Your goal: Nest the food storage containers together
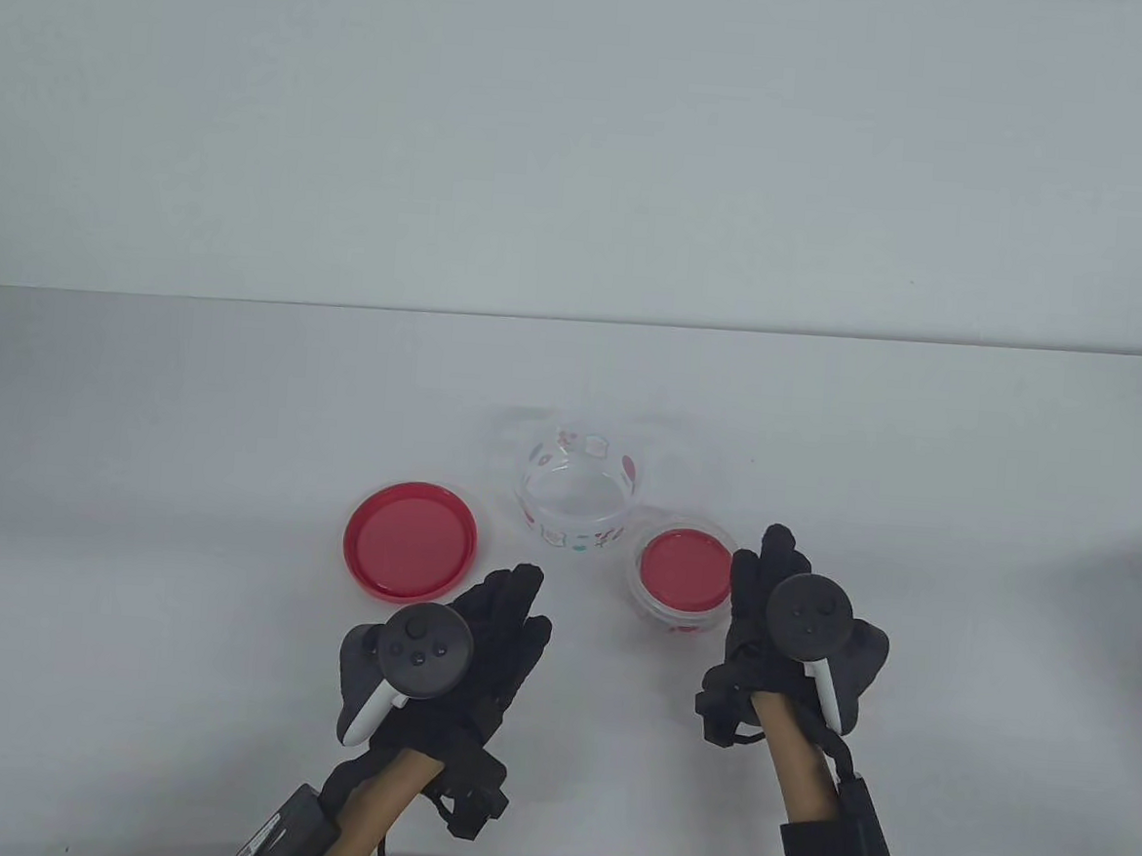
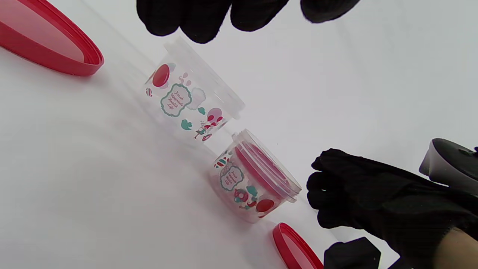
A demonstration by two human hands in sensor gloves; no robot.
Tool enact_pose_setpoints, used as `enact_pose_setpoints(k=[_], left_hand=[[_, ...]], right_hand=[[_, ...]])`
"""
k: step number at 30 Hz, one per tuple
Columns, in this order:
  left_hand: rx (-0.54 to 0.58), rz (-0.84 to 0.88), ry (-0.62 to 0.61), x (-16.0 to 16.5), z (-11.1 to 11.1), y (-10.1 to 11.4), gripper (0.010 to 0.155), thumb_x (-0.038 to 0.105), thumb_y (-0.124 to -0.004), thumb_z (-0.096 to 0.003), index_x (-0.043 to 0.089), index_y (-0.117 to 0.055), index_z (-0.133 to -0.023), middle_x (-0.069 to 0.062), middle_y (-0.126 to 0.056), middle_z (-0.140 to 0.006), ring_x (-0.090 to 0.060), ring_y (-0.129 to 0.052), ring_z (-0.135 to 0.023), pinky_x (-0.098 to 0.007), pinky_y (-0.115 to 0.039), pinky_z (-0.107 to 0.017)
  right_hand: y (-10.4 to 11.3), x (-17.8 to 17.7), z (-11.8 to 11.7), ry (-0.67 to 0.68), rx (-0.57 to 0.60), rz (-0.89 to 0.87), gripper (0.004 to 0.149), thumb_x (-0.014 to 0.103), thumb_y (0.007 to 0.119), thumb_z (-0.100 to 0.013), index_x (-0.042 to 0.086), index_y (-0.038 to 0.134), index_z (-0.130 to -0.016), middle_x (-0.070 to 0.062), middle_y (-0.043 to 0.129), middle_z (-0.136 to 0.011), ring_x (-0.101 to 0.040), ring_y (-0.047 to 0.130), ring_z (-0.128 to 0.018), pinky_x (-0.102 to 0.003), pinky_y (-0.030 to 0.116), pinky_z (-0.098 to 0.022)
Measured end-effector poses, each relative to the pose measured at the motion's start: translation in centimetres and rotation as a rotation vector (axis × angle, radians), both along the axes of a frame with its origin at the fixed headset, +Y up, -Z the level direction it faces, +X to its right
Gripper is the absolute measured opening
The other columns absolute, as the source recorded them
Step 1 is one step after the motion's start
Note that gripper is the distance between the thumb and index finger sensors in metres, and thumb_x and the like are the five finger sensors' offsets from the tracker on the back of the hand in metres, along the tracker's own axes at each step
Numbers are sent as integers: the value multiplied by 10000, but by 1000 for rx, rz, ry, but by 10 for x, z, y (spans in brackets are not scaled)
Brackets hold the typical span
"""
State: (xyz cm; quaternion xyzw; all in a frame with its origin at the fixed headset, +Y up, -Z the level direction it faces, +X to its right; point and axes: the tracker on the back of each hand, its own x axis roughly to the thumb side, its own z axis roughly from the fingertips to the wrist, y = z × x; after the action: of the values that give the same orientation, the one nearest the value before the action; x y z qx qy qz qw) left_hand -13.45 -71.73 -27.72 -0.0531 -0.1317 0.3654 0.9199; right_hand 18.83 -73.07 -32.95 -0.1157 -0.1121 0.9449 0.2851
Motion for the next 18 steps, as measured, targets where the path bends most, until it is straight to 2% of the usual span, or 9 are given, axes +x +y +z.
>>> enact_pose_setpoints(k=[8, 13, 18], left_hand=[[-7, -22, 8, -1, -1, 0, 653, 530, -456, -660, 256, -305, -1234, -157, -365, -1280, -466, -384, -1133, -672, -253, -772], [-30, -21, 9, -3, -3, -3, 655, 530, -456, -660, 256, -301, -1233, -159, -355, -1282, -463, -375, -1136, -671, -248, -773], [-37, -26, 8, -3, -3, -4, 656, 527, -457, -661, 250, -299, -1233, -161, -350, -1281, -465, -372, -1134, -659, -239, -781]], right_hand=[[-10, 1, -7, 23, -142, -45, 609, 404, 617, -641, 31, 484, -1103, -227, 631, -1013, -312, 853, -584, -369, 808, -345], [-16, -7, -19, 60, -357, -32, 602, 401, 600, -649, 74, 447, -1131, -249, 539, -1084, -329, 842, -615, -386, 801, -373], [-24, -9, -19, 53, -287, -56, 595, 367, 590, -647, 60, 418, -1128, -243, 579, -1067, -303, 879, -559, -361, 819, -334]])
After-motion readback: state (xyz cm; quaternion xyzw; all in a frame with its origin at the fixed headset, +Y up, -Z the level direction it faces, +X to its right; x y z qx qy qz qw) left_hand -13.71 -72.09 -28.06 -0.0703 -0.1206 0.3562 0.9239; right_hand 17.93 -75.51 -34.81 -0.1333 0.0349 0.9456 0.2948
